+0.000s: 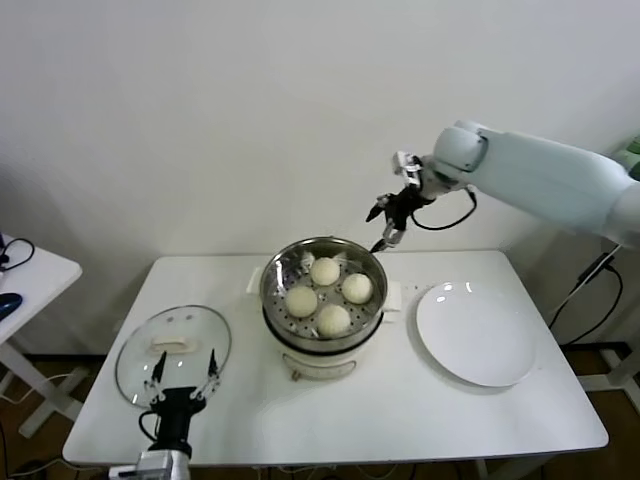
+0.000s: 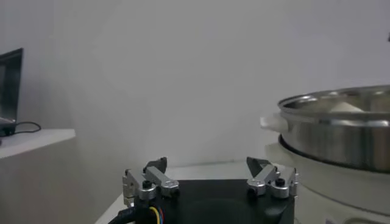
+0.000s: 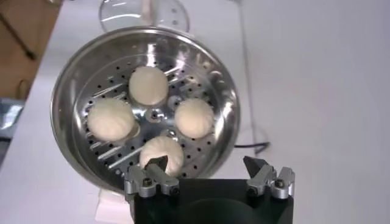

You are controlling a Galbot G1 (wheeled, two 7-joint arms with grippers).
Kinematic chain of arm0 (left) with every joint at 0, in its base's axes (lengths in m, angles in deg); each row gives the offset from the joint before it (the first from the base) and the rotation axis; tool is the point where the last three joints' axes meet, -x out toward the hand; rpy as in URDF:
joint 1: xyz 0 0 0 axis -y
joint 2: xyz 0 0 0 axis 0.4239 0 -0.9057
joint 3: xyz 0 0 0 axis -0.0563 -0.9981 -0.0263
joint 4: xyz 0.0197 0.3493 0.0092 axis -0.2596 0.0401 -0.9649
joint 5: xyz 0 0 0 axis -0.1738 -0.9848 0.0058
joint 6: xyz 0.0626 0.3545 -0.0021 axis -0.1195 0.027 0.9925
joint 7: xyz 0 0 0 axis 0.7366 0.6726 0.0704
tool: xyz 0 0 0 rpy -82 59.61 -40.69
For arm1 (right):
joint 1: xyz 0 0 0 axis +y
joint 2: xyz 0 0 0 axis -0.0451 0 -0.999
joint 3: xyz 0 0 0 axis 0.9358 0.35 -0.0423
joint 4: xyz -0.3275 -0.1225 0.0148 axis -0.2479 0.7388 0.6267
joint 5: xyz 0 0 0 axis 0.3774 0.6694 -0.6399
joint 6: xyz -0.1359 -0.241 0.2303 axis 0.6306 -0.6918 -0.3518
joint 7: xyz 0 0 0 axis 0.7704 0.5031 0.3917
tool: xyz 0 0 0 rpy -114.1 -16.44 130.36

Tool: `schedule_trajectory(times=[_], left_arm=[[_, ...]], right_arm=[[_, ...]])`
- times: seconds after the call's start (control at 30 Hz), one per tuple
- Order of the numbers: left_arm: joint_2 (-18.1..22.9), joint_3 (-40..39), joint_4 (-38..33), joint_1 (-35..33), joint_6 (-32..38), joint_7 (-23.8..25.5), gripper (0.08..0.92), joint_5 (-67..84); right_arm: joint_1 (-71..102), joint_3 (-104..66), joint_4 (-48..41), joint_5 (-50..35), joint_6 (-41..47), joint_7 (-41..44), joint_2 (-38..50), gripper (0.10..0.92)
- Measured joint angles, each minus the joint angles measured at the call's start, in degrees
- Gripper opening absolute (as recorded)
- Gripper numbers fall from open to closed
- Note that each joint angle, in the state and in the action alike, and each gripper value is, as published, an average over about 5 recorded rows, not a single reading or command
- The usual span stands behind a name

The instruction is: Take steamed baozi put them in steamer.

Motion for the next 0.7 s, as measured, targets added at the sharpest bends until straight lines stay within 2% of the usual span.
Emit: schedule_trajectory(times=[0.2,0.37,0.53,0.7], left_arm=[[0.0,0.3,-0.6,1.2,0.4,0.8,0.823,0.1],[0.1,0.3,-1.1,1.8,1.1,2.2,0.823,-0.4],[0.3,0.0,-1.1,2.4,1.3,3.3,0.823,-1.2],[0.4,0.3,-1.0,2.7,1.3,4.3,0.823,-1.5]], right_arm=[[6.8,-10.4,8.0,3.3,1.0,-5.9,10.4,0.823],[19.6,-25.4,14.1,6.6,0.7,-11.6,17.6,0.823],[37.9,-44.4,19.4,9.8,-0.4,-17.0,21.0,0.823],[56.8,-63.5,23.7,13.0,-2.5,-21.5,20.6,0.823]])
